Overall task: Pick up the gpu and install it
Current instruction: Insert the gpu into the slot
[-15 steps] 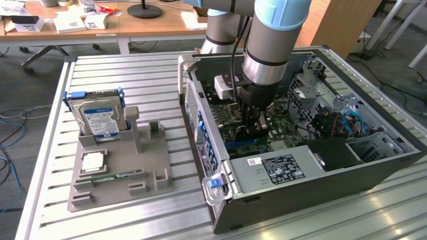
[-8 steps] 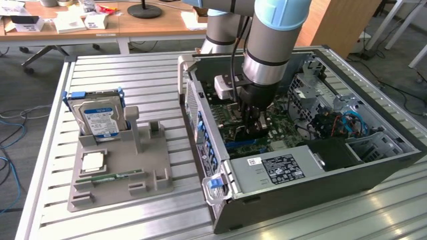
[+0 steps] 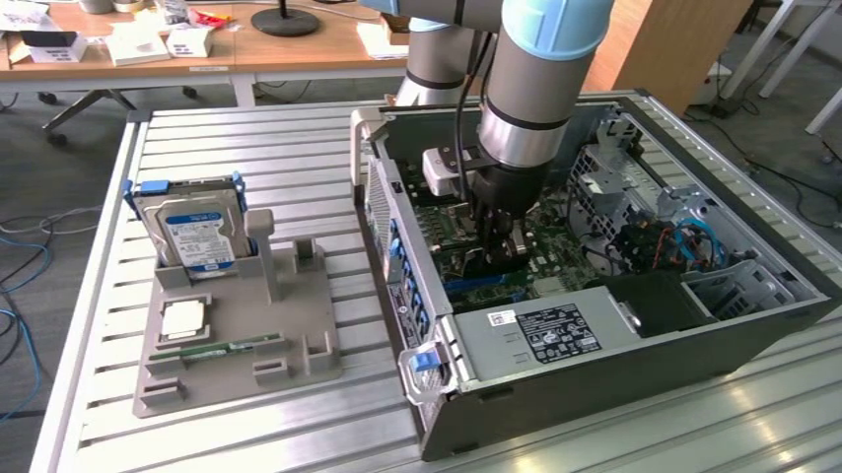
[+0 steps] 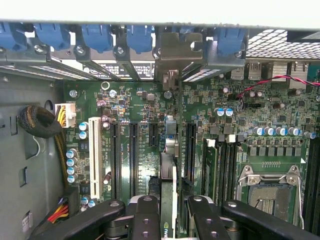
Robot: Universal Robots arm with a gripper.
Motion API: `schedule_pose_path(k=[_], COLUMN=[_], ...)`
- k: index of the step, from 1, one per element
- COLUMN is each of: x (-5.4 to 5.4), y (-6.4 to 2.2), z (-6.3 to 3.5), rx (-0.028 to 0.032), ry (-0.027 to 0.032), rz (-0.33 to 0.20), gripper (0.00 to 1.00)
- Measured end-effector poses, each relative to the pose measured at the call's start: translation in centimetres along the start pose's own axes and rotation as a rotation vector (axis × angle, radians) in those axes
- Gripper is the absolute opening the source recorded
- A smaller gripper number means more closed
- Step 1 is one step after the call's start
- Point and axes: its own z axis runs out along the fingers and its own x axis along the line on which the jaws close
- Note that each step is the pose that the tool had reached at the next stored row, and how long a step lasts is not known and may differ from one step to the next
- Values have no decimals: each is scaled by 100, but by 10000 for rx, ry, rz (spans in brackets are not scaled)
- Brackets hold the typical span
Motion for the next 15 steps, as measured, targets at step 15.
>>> schedule_pose_path(k=[15], x=[0], y=[-1], z=[0], rx=[0], ry=[1], rz=[1], gripper=[26])
